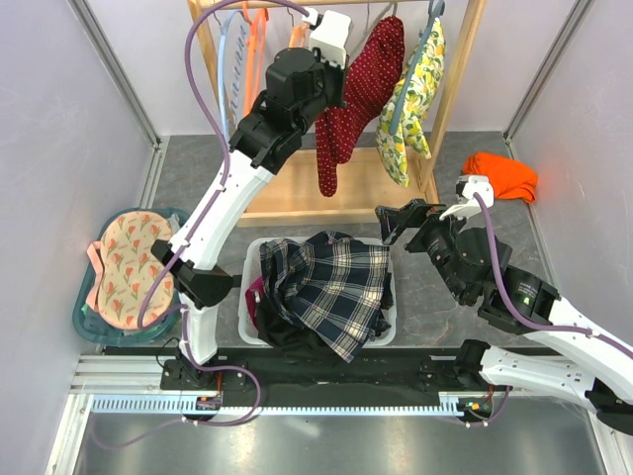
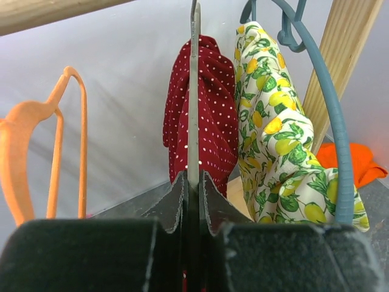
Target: Remove the skirt from the hanger
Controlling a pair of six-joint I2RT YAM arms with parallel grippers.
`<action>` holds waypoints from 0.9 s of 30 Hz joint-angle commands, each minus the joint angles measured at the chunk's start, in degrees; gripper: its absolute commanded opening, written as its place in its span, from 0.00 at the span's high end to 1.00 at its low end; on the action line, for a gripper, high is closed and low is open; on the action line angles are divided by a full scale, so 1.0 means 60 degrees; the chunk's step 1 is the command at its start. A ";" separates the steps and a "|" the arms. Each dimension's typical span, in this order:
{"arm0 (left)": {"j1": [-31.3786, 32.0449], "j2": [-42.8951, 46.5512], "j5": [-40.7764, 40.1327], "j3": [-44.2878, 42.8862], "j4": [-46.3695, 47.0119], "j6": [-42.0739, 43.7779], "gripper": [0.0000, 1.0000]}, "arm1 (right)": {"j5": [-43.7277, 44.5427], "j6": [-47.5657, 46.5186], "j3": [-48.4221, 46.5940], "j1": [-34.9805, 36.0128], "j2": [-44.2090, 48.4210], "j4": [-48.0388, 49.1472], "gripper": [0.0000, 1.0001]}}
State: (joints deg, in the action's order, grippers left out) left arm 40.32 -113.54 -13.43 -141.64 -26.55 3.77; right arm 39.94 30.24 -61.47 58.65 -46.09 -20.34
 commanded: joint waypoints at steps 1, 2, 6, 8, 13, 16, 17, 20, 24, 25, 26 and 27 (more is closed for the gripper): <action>0.0063 0.1577 0.0217 -0.0636 0.0265 -0.0335 0.98 | -0.0050 0.0043 -0.0052 0.0009 -0.0082 0.0342 0.02; 0.0078 0.1738 0.0232 -0.0621 0.0119 -0.0437 0.98 | -0.0123 0.0043 -0.0096 -0.0005 -0.0141 0.0386 0.02; 0.0092 0.2879 0.0261 -0.0227 -0.0526 -0.0540 0.98 | -0.0519 0.0058 -0.0155 -0.0005 -0.0448 0.0723 0.02; 0.0092 0.3247 0.0276 0.0066 -0.0790 -0.0526 0.98 | -0.0710 0.0072 -0.0155 0.0009 -0.0551 0.0957 0.02; 0.0151 0.4286 0.0393 0.0593 -0.1112 -0.0540 0.98 | -0.1017 0.0131 -0.0155 -0.0005 -0.0786 0.1412 0.02; 0.0180 0.4639 0.0480 0.0915 -0.1449 -0.0540 0.98 | -0.1208 0.0248 -0.0169 -0.0005 -0.0815 0.1617 0.02; 0.0195 0.4872 0.0495 0.1018 -0.1624 -0.0540 0.98 | -0.1310 0.0277 -0.0170 0.0009 -0.0830 0.1646 0.02; 0.0195 0.5283 0.0700 0.1341 -0.1874 -0.0845 0.98 | -0.1544 0.0424 -0.0068 -0.0005 -0.0888 0.1822 0.02; 0.0195 0.5781 0.1372 0.1430 -0.2386 -0.1140 0.98 | -0.1794 0.0571 0.0239 -0.0005 -0.0801 0.2158 0.02; 0.0195 0.5870 0.1505 0.1444 -0.2445 -0.1199 0.98 | -0.1794 0.0600 0.0313 -0.0005 -0.0743 0.2246 0.02; 0.0195 0.5972 0.1666 0.1473 -0.2533 -0.1229 0.98 | -0.1794 0.0585 0.0372 -0.0005 -0.0611 0.2363 0.02; 0.0195 0.6191 0.1972 0.1546 -0.2577 -0.1243 0.98 | -0.1736 0.0571 0.0474 -0.0020 -0.0538 0.2611 0.02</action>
State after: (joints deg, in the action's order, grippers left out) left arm 41.34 -80.42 -7.70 -132.60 -45.08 -0.47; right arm 30.61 32.67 -60.49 58.65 -51.11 -10.07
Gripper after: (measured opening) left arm 0.078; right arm 0.982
